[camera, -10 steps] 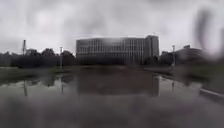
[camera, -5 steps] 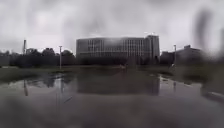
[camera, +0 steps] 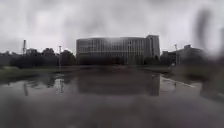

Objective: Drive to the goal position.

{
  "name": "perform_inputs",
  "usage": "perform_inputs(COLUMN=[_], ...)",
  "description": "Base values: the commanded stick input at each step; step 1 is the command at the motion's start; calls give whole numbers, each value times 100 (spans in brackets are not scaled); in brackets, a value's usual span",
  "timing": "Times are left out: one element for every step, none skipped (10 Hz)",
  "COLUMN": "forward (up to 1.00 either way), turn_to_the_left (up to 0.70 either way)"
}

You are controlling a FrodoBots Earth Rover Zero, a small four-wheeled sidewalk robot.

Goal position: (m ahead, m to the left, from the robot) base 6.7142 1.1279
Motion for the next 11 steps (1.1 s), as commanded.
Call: perform_inputs(forward=[70, 70, 70, 70, 70, 70, 70, 70, 70, 70, 70], turn_to_the_left=[0, 0, 0, 0, 0, 0, 0, 0, 0, 0, 0])
